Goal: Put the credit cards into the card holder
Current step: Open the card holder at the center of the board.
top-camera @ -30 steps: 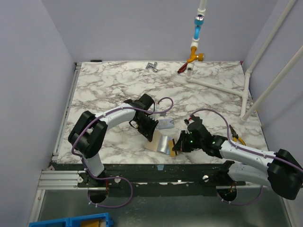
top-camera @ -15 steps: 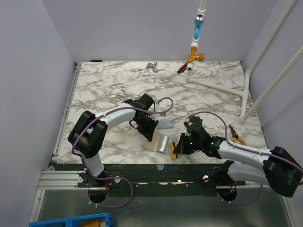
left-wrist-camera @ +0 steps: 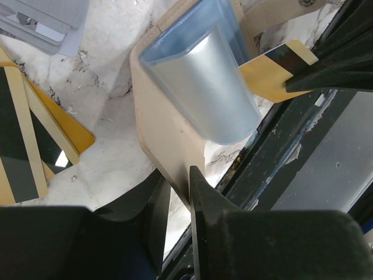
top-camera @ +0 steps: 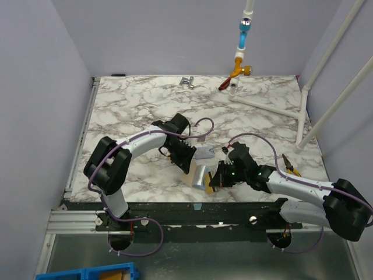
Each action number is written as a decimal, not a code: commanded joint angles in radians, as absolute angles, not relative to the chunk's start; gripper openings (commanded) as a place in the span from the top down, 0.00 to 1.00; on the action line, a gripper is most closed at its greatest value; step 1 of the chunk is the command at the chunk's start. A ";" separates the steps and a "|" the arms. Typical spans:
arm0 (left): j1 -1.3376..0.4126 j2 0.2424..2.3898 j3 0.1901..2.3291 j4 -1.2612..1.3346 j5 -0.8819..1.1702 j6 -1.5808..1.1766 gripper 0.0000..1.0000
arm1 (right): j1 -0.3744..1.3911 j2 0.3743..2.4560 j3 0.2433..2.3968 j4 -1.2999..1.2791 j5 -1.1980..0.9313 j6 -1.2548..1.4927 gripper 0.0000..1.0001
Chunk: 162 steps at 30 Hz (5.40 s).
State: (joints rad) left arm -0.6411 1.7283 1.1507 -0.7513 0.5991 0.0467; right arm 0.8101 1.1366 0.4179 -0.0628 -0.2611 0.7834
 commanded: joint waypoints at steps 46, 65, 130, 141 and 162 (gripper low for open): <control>-0.545 1.817 1.207 -0.768 0.588 0.072 0.64 | 0.812 1.430 0.619 0.126 -0.455 0.667 0.99; -0.518 1.794 1.217 -0.831 0.826 0.127 0.56 | 0.812 1.466 0.658 0.140 -0.485 0.655 0.99; -0.582 1.764 1.147 -0.811 0.676 0.138 1.00 | 0.795 1.153 0.363 -0.116 -0.291 0.822 0.99; -0.582 1.774 1.147 -0.810 0.672 0.141 1.00 | 0.795 1.133 0.360 -0.107 -0.294 0.814 0.99; -0.584 1.764 1.145 -0.811 0.664 0.146 1.00 | 0.795 1.152 0.387 -0.038 -0.309 0.774 0.99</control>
